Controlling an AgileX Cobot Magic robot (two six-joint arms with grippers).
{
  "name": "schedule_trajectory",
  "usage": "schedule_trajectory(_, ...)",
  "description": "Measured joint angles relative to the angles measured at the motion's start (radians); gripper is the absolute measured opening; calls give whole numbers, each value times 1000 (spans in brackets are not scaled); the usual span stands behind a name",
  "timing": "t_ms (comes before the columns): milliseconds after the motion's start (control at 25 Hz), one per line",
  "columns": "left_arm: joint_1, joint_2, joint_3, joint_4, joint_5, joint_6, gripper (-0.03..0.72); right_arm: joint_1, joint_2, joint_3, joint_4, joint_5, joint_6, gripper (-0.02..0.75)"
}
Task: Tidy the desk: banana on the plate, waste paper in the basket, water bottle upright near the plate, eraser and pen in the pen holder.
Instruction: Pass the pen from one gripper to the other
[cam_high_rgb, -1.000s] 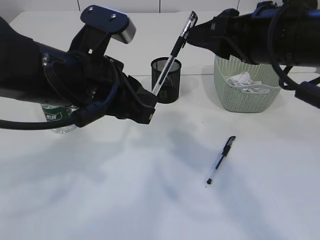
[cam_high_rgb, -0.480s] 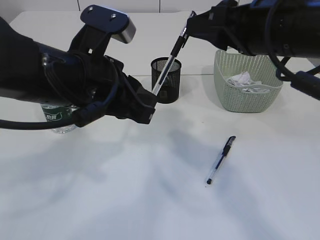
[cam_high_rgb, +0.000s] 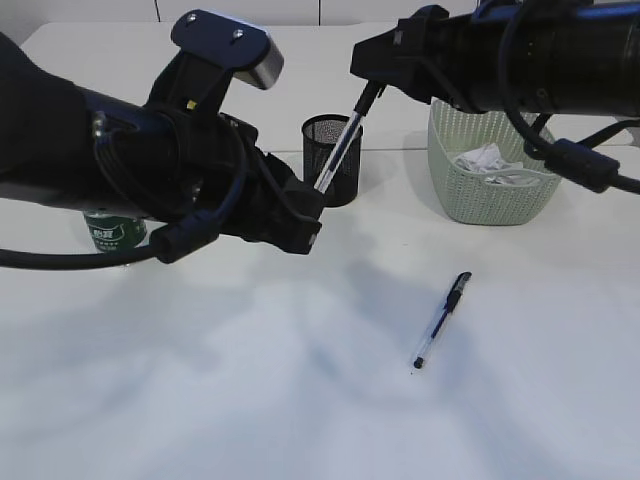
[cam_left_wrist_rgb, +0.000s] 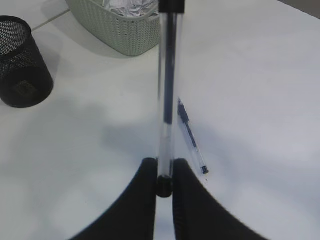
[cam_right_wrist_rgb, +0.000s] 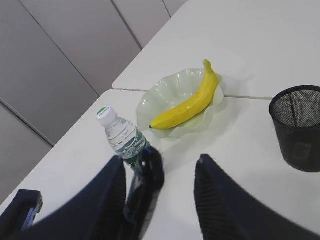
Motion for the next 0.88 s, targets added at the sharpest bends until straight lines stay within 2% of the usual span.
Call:
schedule_trajectory(240,0,0,0,0,-5,2,35,0,4,-4,0,16,3,235)
schedule_trajectory(600,0,0,0,0,-11,2,35,0,4,-5,0,20,3,203)
schedule_trajectory(760,0,0,0,0,-14,2,34,2,4,-5,18,49,-16,76)
schedule_trajectory(880,0,0,0,0,-14,2,34,5,4,-11,23,64,-36,57)
